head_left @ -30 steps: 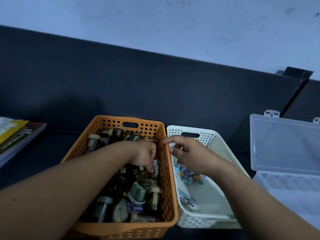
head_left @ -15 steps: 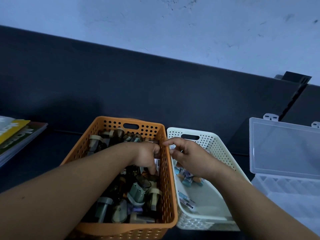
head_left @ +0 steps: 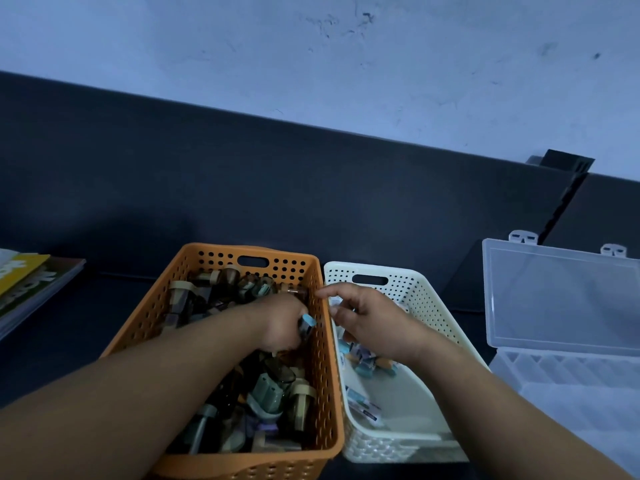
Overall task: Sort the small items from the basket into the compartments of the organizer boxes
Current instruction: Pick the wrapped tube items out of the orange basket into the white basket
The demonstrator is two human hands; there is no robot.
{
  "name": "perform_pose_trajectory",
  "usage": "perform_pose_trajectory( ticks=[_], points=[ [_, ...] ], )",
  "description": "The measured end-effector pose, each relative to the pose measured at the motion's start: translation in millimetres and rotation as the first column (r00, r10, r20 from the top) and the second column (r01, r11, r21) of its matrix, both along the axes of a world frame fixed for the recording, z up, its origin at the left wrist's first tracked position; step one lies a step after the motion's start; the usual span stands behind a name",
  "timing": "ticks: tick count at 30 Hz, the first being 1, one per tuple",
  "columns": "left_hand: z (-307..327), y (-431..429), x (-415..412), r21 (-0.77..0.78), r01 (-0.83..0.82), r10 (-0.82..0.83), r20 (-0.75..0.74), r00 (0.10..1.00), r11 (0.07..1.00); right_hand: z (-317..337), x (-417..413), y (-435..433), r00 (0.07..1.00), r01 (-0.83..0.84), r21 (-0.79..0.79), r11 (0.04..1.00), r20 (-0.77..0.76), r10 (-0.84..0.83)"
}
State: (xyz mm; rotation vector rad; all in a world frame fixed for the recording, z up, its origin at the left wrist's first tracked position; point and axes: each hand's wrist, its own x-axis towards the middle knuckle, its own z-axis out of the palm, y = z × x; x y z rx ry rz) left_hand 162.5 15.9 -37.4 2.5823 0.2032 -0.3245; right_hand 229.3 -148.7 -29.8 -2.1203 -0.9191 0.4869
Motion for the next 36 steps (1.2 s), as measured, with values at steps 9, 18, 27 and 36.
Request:
perform_pose_trajectory(
  ticks=[9, 18, 27, 36],
  points=[
    [7, 4, -3, -0.065, -0.04, 0.042, 0.027, 0.999, 0.997, 4, -3, -2, 0.999, -0.02, 0.016, 1.0, -0.028, 0.02],
    [67, -3, -24, -0.25, -0.078, 0.144, 0.257, 0.956, 0.965, 17, 9, -19, 0.987, 0.145, 0.045, 0.988, 0.07, -0.148],
    [83, -53, 0, -0.266, 0.062, -0.001, 0.225, 0.974, 0.962, 33, 23, -69, 0.868, 0.449, 0.18, 0.875, 0.145, -0.476],
    [77, 26, -53, -0.121, -0.138, 0.17, 0.308, 0.936, 0.983, 48, -24, -25, 0.924, 0.172, 0.082, 0.982, 0.332, -0.19]
  ],
)
